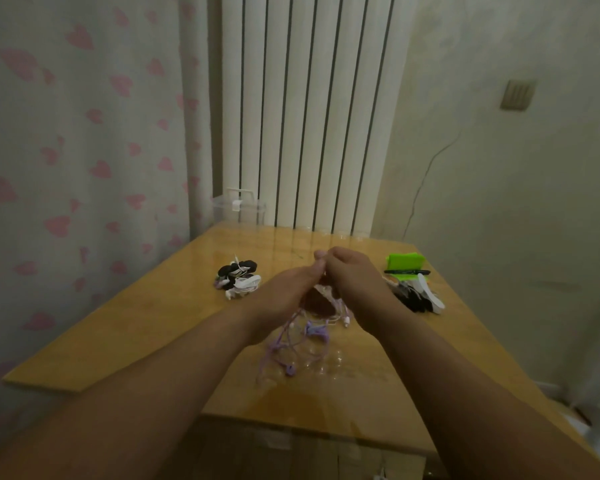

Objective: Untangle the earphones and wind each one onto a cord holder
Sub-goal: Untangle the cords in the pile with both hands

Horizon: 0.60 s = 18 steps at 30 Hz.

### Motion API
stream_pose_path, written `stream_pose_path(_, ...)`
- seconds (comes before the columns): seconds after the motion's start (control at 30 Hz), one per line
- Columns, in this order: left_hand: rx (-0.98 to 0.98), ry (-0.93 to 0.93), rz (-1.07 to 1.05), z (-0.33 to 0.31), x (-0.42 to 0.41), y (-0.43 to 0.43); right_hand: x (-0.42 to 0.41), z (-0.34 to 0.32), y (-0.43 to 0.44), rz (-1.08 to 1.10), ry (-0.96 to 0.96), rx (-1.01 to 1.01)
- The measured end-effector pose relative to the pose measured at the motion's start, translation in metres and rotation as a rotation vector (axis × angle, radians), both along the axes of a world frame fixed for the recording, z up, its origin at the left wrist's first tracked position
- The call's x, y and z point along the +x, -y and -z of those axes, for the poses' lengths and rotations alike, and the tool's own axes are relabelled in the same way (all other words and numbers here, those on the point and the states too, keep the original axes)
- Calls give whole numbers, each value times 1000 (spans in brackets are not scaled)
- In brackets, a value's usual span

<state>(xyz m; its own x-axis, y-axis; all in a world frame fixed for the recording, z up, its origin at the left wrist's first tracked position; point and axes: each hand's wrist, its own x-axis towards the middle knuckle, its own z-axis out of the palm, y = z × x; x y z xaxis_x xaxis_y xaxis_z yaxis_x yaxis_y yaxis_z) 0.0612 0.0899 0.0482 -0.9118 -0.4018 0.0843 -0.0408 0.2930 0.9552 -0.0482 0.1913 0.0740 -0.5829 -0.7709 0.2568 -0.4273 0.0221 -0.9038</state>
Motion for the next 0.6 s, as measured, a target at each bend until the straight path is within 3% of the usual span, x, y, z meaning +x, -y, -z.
stream_pose_path(0.17,-46,-21,46,10,24,15,-48,-11,-15,317,169,-189)
stream_pose_path(0.27,93,-82,-73,6,34,39,-79,1,-35,489,-165,92)
stream_pose_path(0.33,132,-146,-130,3,39,48,-84,19,-43,376,-156,242)
stream_pose_path(0.4,53,-123,-144,1,37,51,-77,35,-43,189,-102,440)
stream_pose_path(0.47,-73,-51,-104,2,30,47,-65,39,-37,120,-228,550)
stream_pose_path(0.53,-147,8,-61,3,22,35,-50,32,-29,143,-358,438)
stream_pose_path(0.6,-189,12,-37,4,13,25,-26,22,-24,28,-218,261)
